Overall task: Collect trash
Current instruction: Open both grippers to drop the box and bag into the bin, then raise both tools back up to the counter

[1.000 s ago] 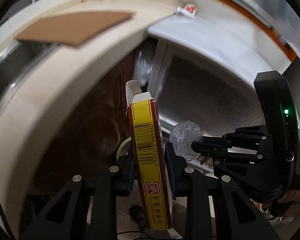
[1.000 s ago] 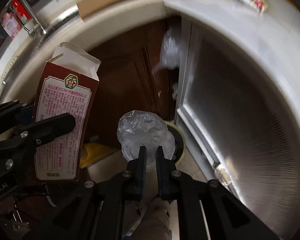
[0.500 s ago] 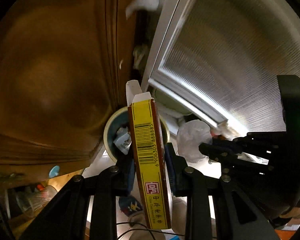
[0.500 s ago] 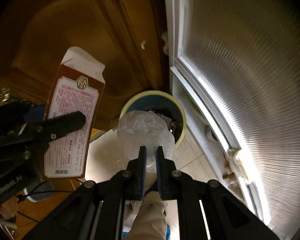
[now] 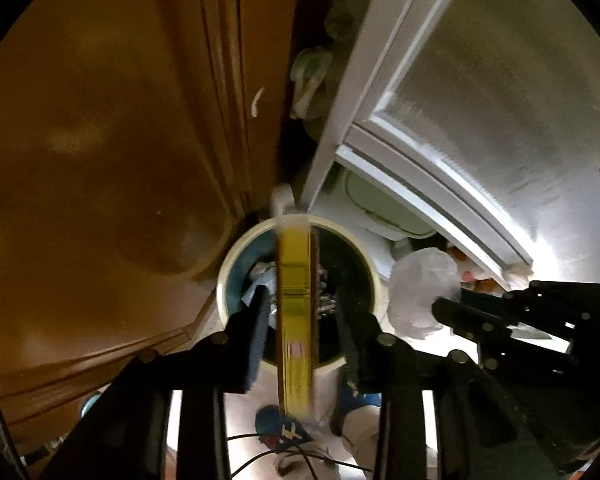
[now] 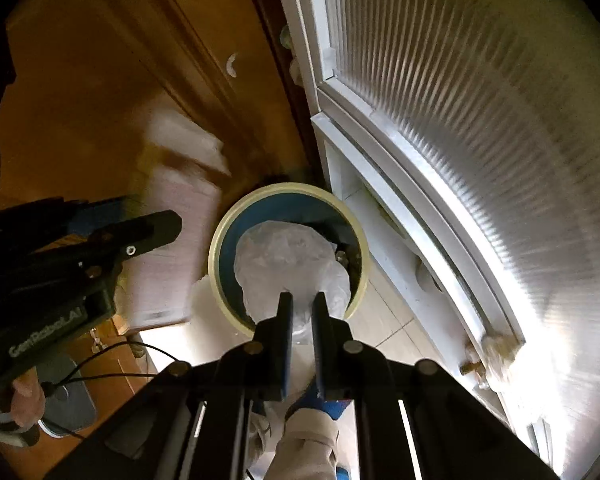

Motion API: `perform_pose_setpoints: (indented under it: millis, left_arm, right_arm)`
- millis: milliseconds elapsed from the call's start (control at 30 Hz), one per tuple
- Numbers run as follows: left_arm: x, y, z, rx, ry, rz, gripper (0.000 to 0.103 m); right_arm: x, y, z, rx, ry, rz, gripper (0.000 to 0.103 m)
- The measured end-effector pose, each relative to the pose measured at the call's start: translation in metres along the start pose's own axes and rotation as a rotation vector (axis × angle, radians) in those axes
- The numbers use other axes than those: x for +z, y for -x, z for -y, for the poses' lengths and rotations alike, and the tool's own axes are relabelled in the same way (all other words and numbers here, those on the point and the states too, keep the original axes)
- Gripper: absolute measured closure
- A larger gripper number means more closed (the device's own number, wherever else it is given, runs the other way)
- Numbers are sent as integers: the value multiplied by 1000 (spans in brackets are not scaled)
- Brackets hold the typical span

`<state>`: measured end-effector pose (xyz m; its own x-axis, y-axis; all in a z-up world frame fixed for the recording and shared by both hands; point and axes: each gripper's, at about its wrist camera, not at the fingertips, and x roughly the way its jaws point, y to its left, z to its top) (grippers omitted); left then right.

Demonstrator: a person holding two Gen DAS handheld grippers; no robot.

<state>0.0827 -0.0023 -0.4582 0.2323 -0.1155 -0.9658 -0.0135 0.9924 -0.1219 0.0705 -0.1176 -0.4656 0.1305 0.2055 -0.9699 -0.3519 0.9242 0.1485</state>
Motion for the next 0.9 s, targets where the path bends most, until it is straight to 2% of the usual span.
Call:
perform_pose_setpoints:
  millis: [33, 133, 333, 567, 667, 800, 900]
  left_arm:
    - [0, -2, -1, 7, 2, 1, 57]
    - [-2, -3, -5, 35, 9, 9, 46]
    - [-17, 9, -20, 67, 38, 16, 39]
    - [-33, 19, -32, 96, 80, 34, 37]
    - [-39, 22, -33, 97, 89, 37, 36]
    - [-44, 31, -34, 102, 87, 48, 36]
    - [-46, 39, -34, 100, 90, 56, 36]
  right_arm:
    - [1, -2, 1, 1, -3, -1, 94]
    - [5, -7, 2, 3, -11, -3, 94]
    - [6, -10, 1, 13, -3, -17, 92]
    - [5, -19, -6, 38, -18, -41, 88]
    - [7, -23, -5, 54, -36, -53, 81]
    - [7, -17, -7, 63, -46, -56, 61]
    - [6, -5, -13, 61, -41, -39, 60]
